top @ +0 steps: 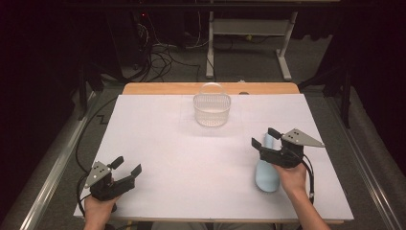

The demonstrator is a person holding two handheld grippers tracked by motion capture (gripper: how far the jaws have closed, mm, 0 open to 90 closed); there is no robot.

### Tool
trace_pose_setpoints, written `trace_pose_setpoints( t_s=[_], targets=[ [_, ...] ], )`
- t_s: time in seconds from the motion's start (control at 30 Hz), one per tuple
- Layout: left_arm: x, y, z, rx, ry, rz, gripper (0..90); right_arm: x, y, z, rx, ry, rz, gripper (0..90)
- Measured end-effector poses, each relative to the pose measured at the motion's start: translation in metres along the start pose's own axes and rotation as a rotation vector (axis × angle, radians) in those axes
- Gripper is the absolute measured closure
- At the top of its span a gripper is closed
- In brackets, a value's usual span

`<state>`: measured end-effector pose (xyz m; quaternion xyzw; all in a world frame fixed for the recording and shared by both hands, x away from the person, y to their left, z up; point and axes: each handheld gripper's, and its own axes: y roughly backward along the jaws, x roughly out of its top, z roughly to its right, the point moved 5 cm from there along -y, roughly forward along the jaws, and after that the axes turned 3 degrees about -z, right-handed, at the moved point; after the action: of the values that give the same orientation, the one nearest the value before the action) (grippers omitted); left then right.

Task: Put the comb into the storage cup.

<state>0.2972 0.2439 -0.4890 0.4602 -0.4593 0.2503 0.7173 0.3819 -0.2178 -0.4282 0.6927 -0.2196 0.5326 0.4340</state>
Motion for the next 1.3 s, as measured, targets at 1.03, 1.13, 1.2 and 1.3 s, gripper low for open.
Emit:
trace_pose_setpoints(
  t_s=[1.03,1.13,1.2,1.3],
  targets=[
    [0.001,0.0,-0.001,0.002,0.005,0.004,22.1,0.024,-0.042,0.003,-0.005,0.032,-0.216,35.7],
    [0.001,0.0,-0.001,0.002,0.004,0.001,22.1,0.027,-0.044,0.006,0.004,0.04,-0.264,39.2],
    [0.001,0.0,-0.001,0.001,0.005,0.002,22.1,0.028,-0.045,0.007,0.004,0.051,-0.303,40.7],
    [0.001,0.0,-0.001,-0.001,0.006,-0.001,22.1,0.028,-0.048,0.009,0.0,0.067,-0.365,45.3]
  ],
)
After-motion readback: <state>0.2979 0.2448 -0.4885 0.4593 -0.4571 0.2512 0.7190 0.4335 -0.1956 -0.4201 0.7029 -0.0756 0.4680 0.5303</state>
